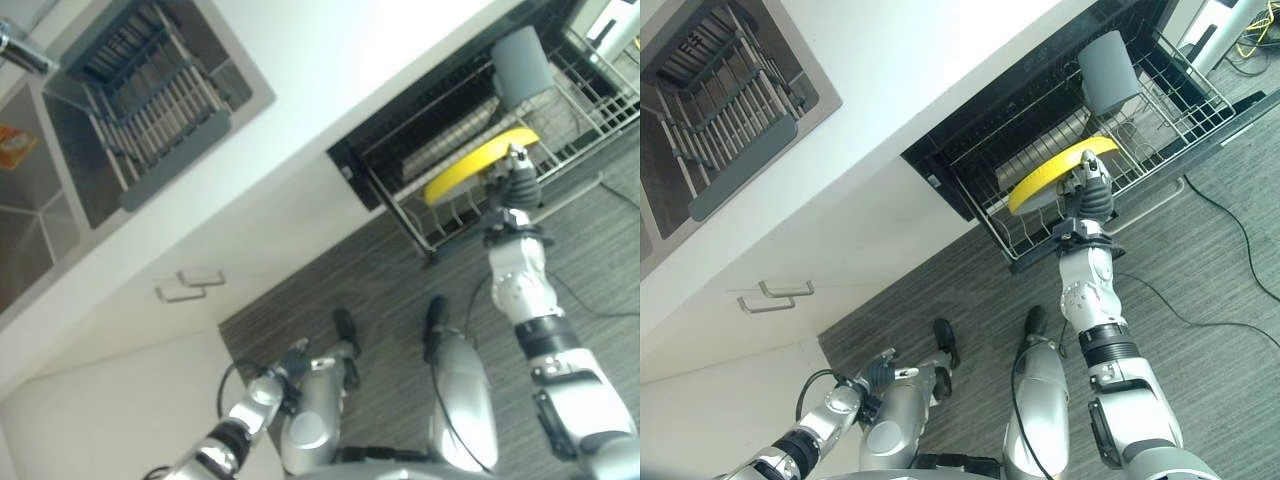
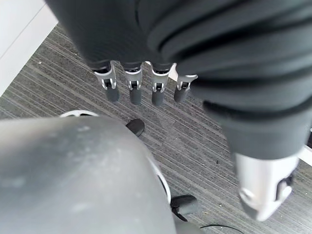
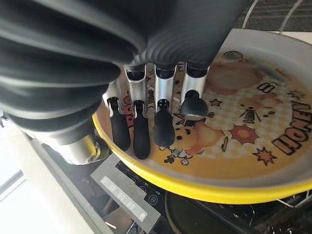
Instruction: Place the dishes in the dishwasher.
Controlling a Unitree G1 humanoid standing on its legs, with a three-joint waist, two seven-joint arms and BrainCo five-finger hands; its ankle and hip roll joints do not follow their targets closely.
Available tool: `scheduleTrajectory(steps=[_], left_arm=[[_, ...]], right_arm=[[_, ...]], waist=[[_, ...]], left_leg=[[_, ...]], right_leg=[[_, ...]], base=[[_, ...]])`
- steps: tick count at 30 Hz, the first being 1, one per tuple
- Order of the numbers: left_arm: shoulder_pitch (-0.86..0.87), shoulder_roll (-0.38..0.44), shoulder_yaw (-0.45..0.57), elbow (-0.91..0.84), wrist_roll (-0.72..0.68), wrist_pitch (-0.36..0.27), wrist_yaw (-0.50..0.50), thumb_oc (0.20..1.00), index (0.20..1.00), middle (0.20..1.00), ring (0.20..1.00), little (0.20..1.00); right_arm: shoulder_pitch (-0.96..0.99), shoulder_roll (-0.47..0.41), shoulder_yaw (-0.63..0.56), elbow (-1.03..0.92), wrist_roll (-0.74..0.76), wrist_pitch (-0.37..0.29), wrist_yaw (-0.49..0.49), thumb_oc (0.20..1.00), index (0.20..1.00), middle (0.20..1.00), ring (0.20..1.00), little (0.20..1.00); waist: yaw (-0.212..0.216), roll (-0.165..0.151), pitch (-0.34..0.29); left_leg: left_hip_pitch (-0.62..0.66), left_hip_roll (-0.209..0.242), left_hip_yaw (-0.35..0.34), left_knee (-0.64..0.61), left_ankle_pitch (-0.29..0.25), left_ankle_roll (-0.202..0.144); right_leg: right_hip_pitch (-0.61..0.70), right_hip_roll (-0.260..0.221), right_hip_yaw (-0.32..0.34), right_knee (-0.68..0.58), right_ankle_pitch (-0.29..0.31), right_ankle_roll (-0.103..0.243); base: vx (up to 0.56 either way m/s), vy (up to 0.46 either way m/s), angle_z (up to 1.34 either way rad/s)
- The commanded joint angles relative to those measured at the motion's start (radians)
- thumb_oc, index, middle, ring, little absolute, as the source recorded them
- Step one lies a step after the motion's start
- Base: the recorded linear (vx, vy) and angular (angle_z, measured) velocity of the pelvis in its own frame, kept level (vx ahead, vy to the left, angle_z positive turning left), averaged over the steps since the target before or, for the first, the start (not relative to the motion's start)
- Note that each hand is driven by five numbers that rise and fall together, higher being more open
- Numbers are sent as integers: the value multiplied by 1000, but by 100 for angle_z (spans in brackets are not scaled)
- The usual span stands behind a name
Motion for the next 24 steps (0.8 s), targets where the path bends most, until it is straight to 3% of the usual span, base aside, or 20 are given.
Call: scheduleTrajectory(steps=[1,5,6,12,22,23,24], left_arm=[[29,18,-22,-29,-44,-7,24,1000,1000,1000,1000,1000],[26,11,-26,-30,-52,-12,42,1000,1000,1000,1000,1000],[22,7,-29,-23,-60,-18,50,1000,1000,1000,1000,1000],[23,6,-32,-32,-71,-13,68,1000,1000,1000,1000,1000],[33,30,-18,-52,-51,0,52,1000,1000,1000,1000,1000],[34,39,-14,-60,-49,4,53,1000,1000,1000,1000,1000],[33,40,-13,-62,-48,6,53,1000,1000,1000,1000,1000]], right_arm=[[-13,-29,-29,-64,-94,-76,-99,200,200,200,200,200],[11,-9,-17,-43,-99,-119,-137,200,200,200,200,200],[25,-6,-20,-38,-133,-125,-192,200,200,200,200,200],[5,-24,-19,29,-280,-73,-291,200,200,200,200,200],[-106,-145,-16,108,-565,95,-353,200,200,200,200,200],[-124,-175,-9,114,-645,164,-356,200,200,200,200,200],[-128,-180,-7,116,-657,174,-355,200,200,200,200,200]], waist=[[-21,-13,-12],[-23,-14,-12],[-27,-16,-12],[-20,-12,-12],[13,-22,-12],[20,-29,-12],[22,-30,-12]], left_leg=[[-58,49,-63,100,-47,-9],[-69,47,-59,102,-48,-5],[-75,47,-57,104,-49,-6],[-92,46,-55,113,-52,-4],[-88,45,-66,129,-63,-2],[-94,45,-70,139,-67,-2],[-95,46,-70,140,-68,-1]], right_leg=[[33,8,35,2,-72,29],[20,11,39,7,-73,27],[15,11,38,7,-73,27],[0,13,43,13,-74,24],[17,11,22,35,-88,19],[18,12,15,40,-91,18],[19,12,14,40,-91,18]], base=[[0,0,0],[0,0,0],[0,0,0],[0,0,0],[7,-7,5],[6,-22,13],[2,-34,11]])
